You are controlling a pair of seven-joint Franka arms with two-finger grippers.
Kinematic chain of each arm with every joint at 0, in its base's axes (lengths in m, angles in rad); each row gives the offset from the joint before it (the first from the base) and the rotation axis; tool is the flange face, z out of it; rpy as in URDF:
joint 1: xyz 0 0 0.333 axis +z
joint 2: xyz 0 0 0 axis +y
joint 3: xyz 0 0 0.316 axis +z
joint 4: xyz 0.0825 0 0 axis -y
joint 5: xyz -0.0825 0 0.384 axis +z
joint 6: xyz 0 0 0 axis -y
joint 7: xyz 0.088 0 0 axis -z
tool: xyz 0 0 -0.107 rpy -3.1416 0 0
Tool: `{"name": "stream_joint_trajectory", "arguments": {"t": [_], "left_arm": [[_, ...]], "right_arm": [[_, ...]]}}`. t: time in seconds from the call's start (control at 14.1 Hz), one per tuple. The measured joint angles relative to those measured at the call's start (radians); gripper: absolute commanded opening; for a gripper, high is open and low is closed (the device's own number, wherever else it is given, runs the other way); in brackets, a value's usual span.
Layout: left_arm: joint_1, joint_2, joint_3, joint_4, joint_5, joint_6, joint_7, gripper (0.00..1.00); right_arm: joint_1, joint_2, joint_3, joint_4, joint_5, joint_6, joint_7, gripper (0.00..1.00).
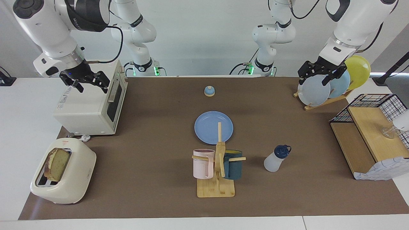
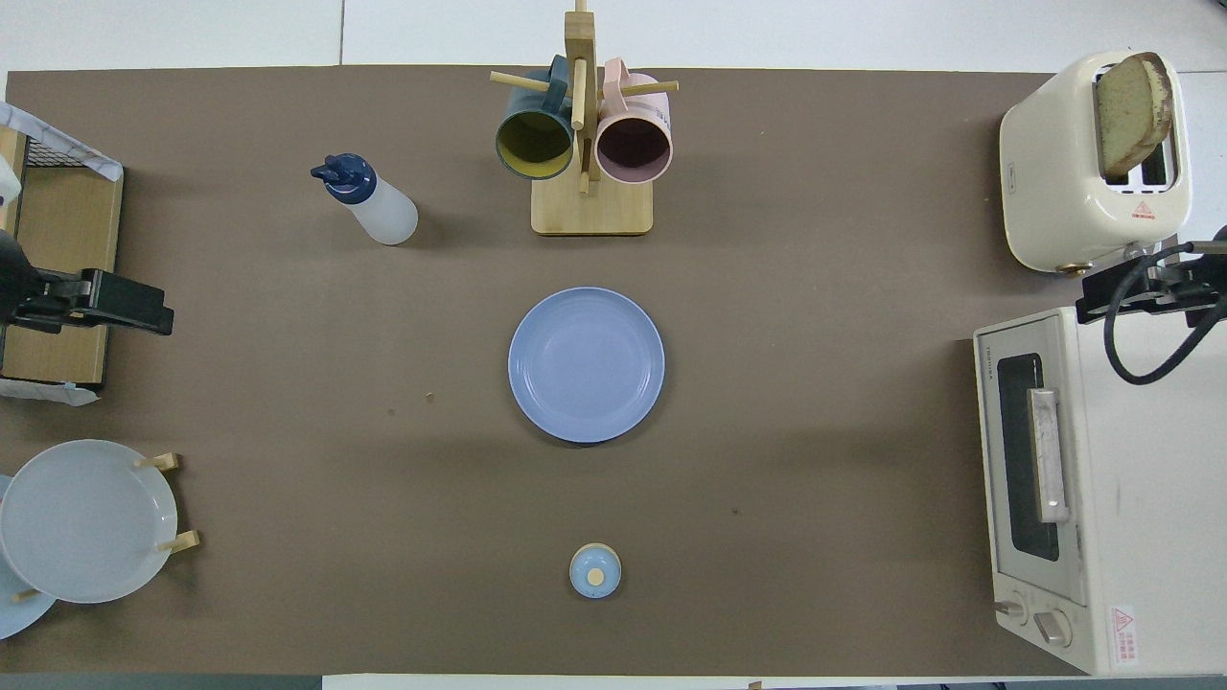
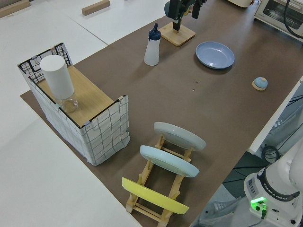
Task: Put bread on plate and add seasoning
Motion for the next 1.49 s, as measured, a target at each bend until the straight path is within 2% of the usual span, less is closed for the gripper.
{"name": "stream_joint_trajectory", "arguments": {"t": [0.92,1.28,1.49], "left_arm": [[0.002,0.000,0.002,0.000,0.000,-0.001,0.000,1.00],[0.004,-0.002,0.003,-0.011,0.000,0.003,0.000,1.00],[0.001,-0.017,0.000,-0.062,0.000,0.082,0.000,1.00]], "right_arm": [[0.001,0.000,0.001,0.002,-0.001,0.012,-0.004,1.00],[-0.002,0.006,0.000,-0.003,-0.002,0.184,-0.004,1.00],[-0.002,0.020,0.000,-0.016,-0.002,0.349,-0.011,1.00]]}}
